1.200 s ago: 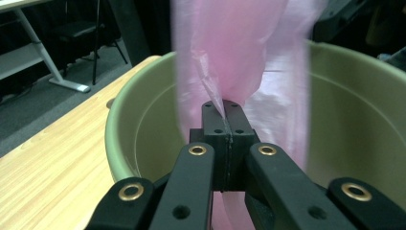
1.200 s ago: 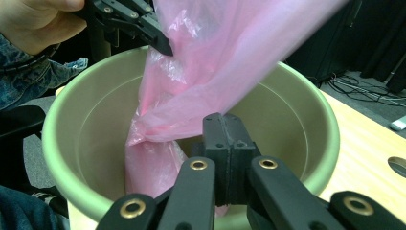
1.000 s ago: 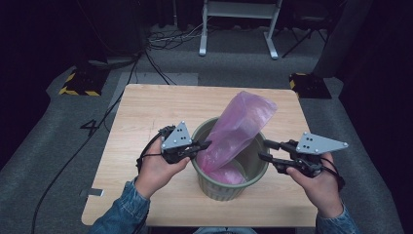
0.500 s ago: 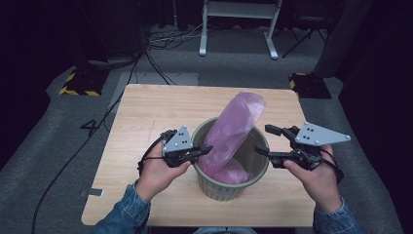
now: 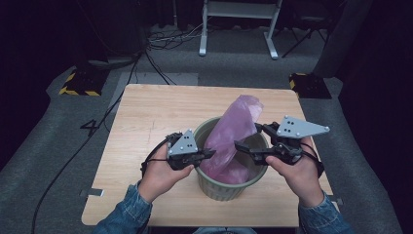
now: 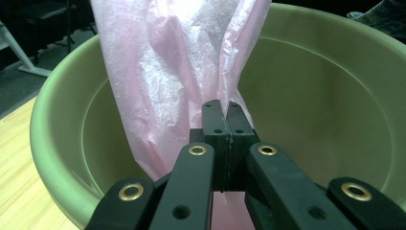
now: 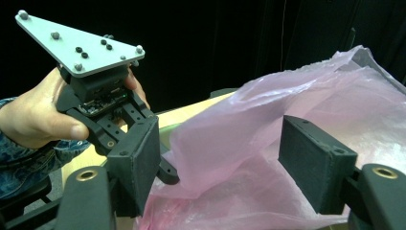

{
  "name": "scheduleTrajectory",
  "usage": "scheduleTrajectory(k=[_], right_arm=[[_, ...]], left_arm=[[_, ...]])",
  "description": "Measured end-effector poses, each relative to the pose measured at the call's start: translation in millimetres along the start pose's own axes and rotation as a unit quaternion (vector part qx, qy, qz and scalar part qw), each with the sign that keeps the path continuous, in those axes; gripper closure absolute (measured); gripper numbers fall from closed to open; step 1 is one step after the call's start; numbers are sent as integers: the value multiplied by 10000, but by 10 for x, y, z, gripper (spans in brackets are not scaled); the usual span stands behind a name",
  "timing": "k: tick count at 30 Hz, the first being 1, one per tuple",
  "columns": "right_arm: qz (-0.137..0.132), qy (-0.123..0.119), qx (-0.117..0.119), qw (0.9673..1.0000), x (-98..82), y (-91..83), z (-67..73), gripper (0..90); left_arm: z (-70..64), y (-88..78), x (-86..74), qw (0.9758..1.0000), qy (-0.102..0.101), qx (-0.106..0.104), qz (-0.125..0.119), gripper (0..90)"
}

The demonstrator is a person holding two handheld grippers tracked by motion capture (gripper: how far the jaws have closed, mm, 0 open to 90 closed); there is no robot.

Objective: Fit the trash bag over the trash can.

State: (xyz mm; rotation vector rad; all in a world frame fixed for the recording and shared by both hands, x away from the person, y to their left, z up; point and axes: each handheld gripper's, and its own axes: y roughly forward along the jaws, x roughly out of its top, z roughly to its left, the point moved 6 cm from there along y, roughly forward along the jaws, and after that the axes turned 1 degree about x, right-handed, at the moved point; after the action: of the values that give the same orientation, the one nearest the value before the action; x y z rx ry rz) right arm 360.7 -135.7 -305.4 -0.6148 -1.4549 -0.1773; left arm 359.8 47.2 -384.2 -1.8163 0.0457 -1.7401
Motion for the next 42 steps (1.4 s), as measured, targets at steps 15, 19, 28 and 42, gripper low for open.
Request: scheduleTrajectory(k=[15, 19, 28, 42], right_arm=[[126, 63, 304, 9994, -27, -10, 33, 895], [175, 60, 382, 9991, -62, 55, 75, 886], [186, 30, 497, 9986, -91, 122, 145, 826], [325, -96, 316, 9989, -178, 100, 72, 893]], left_arm=[[-81, -3, 203, 9988, 403, 189, -220, 478], [-128, 5, 368, 9971, 574, 173, -472, 462], [-167, 116, 410, 9965, 761, -23, -355, 878], [-176, 67, 338, 9981, 494, -25, -371, 707]])
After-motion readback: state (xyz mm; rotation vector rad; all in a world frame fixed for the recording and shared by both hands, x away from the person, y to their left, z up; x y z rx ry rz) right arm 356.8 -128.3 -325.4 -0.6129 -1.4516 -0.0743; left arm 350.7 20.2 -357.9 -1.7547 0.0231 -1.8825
